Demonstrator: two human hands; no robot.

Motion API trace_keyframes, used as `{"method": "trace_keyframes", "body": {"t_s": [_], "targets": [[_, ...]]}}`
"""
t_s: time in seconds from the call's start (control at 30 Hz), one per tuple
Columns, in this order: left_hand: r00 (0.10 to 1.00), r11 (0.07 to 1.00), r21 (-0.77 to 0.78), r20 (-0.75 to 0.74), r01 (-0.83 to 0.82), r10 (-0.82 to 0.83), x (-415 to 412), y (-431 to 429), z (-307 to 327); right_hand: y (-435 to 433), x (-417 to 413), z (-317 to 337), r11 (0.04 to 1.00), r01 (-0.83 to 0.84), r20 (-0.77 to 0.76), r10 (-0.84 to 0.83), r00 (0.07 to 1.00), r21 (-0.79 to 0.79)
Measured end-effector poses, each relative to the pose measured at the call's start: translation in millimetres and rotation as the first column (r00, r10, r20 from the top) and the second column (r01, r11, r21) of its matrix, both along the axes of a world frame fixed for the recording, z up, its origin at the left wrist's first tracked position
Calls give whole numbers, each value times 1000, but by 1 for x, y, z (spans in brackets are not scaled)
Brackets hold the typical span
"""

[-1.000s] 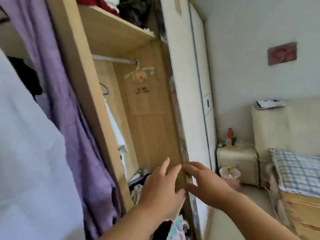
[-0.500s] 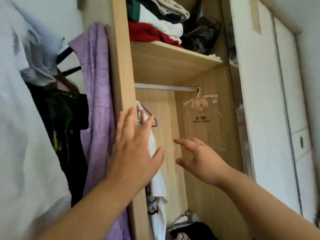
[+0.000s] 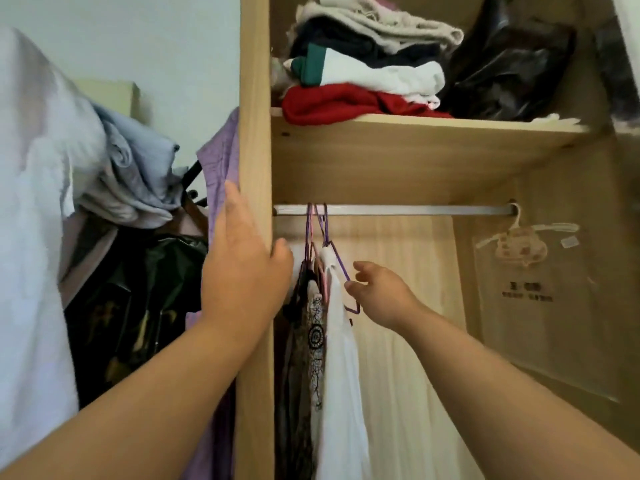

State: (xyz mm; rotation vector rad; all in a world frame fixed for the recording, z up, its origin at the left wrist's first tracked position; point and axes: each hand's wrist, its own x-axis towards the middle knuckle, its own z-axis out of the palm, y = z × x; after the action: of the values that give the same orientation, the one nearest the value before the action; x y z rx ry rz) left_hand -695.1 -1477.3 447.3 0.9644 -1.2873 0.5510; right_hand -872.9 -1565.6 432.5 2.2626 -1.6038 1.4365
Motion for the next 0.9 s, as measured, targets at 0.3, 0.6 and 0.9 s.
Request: {"method": "trace_keyframes", "body": {"t_s": [0.3, 0.6, 0.9], "targets": [[997, 994, -92, -56, -53, 48, 0, -2, 1, -53, 1, 29, 998, -3, 237, -13, 971, 68], [993, 990, -101, -74, -99, 92, -3, -2, -1, -63, -24, 43, 997, 46, 314, -25, 949, -61], [993, 994, -57, -77, -95, 90, -3, 2, 0, -27, -72, 30, 977, 110, 287, -54, 956, -183]]}}
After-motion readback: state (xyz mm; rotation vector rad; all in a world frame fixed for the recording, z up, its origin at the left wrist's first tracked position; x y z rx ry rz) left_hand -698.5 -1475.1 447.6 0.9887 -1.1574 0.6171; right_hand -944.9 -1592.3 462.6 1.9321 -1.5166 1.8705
